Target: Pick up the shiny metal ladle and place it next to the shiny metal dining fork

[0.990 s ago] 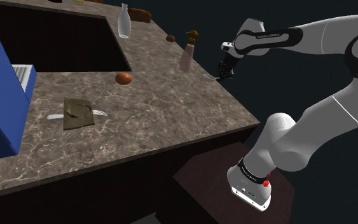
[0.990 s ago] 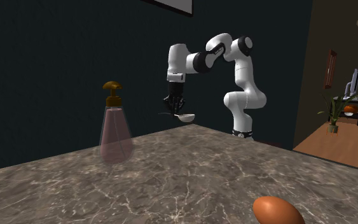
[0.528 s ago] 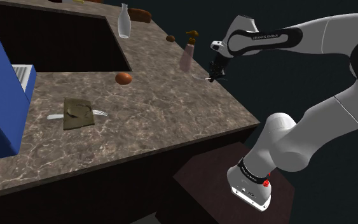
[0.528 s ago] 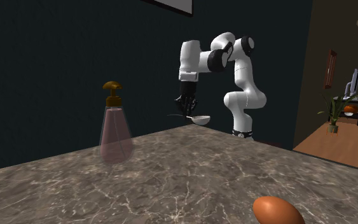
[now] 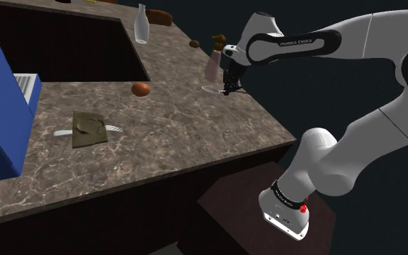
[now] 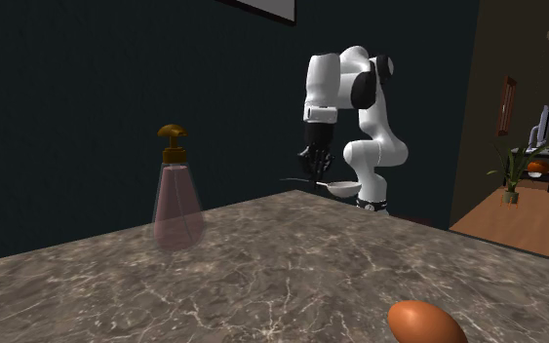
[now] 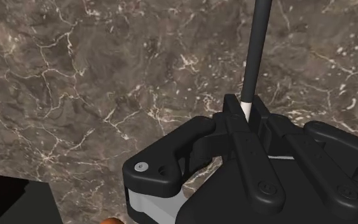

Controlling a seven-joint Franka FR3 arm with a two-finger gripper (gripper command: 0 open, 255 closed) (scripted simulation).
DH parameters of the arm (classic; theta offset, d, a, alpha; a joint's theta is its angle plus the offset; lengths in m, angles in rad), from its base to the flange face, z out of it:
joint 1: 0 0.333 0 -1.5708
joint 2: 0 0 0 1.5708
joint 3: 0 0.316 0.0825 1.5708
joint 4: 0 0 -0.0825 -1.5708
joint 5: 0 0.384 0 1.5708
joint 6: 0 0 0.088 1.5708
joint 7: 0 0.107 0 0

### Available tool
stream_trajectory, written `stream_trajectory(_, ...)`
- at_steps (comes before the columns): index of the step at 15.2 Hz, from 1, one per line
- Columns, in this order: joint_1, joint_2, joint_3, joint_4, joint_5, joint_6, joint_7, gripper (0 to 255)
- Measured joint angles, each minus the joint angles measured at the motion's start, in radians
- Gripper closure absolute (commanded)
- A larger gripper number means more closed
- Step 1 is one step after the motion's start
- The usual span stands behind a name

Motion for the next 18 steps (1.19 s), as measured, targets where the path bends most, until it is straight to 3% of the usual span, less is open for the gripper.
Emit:
stream_trajectory(7, 0.08, 0.067, 0.103, 0.029, 0.052, 0.014, 0.149, 255)
stream_trajectory(18, 0.207, 0.265, 0.228, 0.205, 0.155, 0.003, 0.333, 255)
